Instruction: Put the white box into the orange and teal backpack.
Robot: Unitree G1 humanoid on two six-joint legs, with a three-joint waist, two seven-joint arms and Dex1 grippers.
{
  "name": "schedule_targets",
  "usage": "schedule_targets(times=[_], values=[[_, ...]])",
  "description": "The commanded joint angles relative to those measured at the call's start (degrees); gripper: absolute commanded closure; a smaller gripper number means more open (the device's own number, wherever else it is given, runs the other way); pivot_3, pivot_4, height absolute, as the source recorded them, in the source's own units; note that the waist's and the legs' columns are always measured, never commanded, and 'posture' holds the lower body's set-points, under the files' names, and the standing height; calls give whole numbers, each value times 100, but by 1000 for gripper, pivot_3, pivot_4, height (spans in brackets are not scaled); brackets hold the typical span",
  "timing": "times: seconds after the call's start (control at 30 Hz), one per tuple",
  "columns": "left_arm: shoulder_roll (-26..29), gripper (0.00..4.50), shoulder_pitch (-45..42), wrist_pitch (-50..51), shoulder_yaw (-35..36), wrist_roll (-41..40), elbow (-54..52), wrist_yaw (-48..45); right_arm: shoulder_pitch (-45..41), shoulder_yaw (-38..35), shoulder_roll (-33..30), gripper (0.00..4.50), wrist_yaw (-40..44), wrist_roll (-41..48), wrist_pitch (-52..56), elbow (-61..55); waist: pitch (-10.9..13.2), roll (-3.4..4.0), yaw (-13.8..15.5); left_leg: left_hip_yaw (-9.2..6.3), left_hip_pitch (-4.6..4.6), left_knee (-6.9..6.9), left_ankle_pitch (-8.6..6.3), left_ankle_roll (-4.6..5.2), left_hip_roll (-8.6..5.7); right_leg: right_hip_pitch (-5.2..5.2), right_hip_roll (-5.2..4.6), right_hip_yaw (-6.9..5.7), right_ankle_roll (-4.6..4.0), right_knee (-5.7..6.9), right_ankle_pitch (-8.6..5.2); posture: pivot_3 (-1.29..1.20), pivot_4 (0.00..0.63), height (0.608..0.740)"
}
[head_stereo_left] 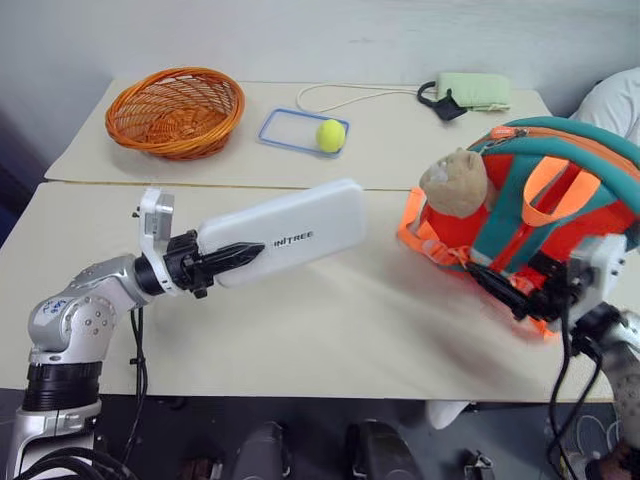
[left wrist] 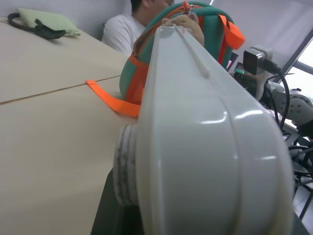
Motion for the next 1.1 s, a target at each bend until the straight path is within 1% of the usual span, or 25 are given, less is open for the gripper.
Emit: schedule_targets(times=[0.03,0.23,0.27,0.33,0.43,0.53,0.6,0.67,0.77,0.8,0.87,0.97,1.1], values=[[-52,3325,136,-18,436,-193,-286,204,-243,308,141,2296,-80,-275,-126,129,0,-1,3,-4,1,0,1,-1,1,1,0,-3,0,1,0,0,150,740],[-215,3325,146,81,684,-245,-230,517,-691,777,507,4384,43,-447,-279,350,1,-2,9,-6,1,3,3,-1,-2,0,-4,-6,0,14,0,0,150,740],[-244,3325,125,98,733,-254,-180,578,-798,859,588,4471,57,-384,-232,300,1,-2,5,-6,1,4,3,-1,-2,0,-4,-6,0,16,0,0,150,740],[-297,3325,72,129,860,-294,-29,695,-1061,1117,806,4471,56,-209,-73,82,1,-2,-33,-6,2,4,3,-3,-1,-1,-3,-6,0,20,0,0,150,740],[-406,3325,-66,134,1110,-316,312,978,-1458,1729,1144,4471,117,254,444,-482,2,-3,-72,-5,2,-1,8,-13,6,-9,3,-6,-1,28,0,0,150,740],[-495,3325,-222,24,1301,-262,611,1173,-1737,2133,1370,4471,74,750,999,-918,3,-4,-71,-9,1,-6,12,-21,10,-19,5,-10,-2,40,-1,0,150,740],[-559,3325,-343,-81,1529,-318,777,1334,-1963,2363,1381,4471,-1,1504,1686,-1294,6,-8,-68,-10,-1,-5,11,-19,9,-20,3,-11,-2,38,-1,0,150,740],[-538,3325,-405,-130,1653,-317,816,1371,-2104,2458,1176,4471,91,2030,2229,-1529,9,-17,-63,-10,-8,0,8,-12,7,-20,0,-11,-2,40,-1,0,150,740],[-425,3325,-430,-149,1780,-290,832,1313,-2148,2238,686,4471,50,3025,2871,-1753,12,-26,-14,-17,-13,3,2,-3,2,-14,-7,-17,-2,35,-1,0,150,740],[-390,3325,-411,-143,1845,-308,828,1301,-2132,2116,464,4471,25,3389,3053,-1789,13,-28,-8,-18,-13,4,-2,2,0,-11,-10,-18,-2,31,-1,0,150,740],[-333,3325,-326,-137,1962,-349,771,1262,-2052,1927,-79,4471,196,3778,3360,-1865,15,-31,5,-19,-18,5,-7,10,-2,-8,-13,-21,-2,23,-1,0,150,740],[-394,3325,-275,226,2368,-946,655,1452,-1795,1695,-566,4471,264,3891,3476,-1846,15,-40,8,-25,-20,6,-17,20,-5,-1,-18,-29,-2,-14,-1,0,150,740],[-231,3325,276,350,2439,-1218,-143,1033,-1471,1606,-849,4471,379,3318,3305,-1773,15,-43,-14,-25,-28,6,-22,20,-4,0,-17,-32,-1,-23,0,0,150,740]])
